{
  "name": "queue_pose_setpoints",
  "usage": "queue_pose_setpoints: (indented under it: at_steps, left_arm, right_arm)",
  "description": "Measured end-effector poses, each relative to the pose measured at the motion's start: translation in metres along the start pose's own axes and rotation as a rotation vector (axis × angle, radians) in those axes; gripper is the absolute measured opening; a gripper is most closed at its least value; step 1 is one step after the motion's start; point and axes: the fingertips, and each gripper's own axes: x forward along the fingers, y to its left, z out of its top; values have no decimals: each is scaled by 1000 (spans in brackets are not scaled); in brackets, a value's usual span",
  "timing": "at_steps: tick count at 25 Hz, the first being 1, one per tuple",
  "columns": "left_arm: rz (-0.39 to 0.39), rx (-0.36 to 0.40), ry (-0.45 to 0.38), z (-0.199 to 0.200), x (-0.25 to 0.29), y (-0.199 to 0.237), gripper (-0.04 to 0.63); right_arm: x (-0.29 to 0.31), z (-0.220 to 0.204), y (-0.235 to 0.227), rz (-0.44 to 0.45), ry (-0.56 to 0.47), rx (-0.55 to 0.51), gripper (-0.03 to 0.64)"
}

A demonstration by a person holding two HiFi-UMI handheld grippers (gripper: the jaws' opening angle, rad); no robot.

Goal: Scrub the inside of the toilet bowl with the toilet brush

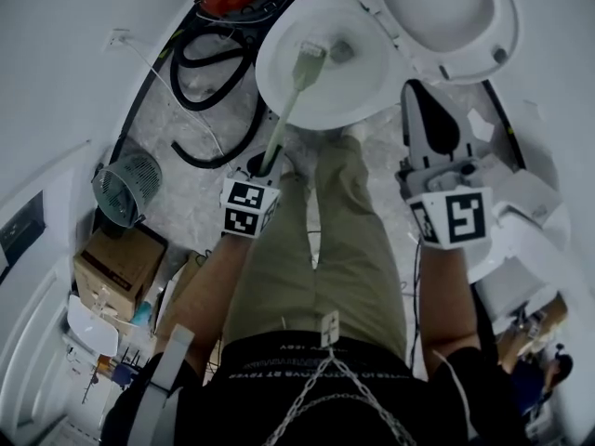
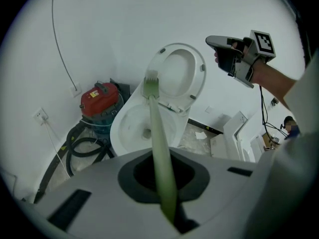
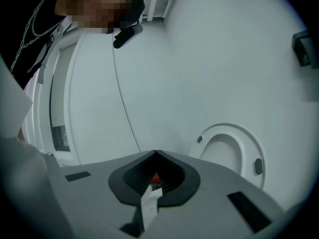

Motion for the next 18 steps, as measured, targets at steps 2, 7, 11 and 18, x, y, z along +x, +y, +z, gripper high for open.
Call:
queue_pose_setpoints:
  at_steps: [2,7,11,18]
  left_arm:
    - [-13,-53,55,-15,11,0,2]
    - [-54,-203,167,-50,51,1,2]
    - [-38,-293,217,-63,75,4,2]
    - [2,-453,298,-80,112,23,2]
  right_arm:
    - [4,-7,-3,6,7,8,3]
    - [9,-22,-9,26,31,16,3]
    - [10,-30,-19,38,41,1,3]
    - [21,-40,-35,52,74,16,3]
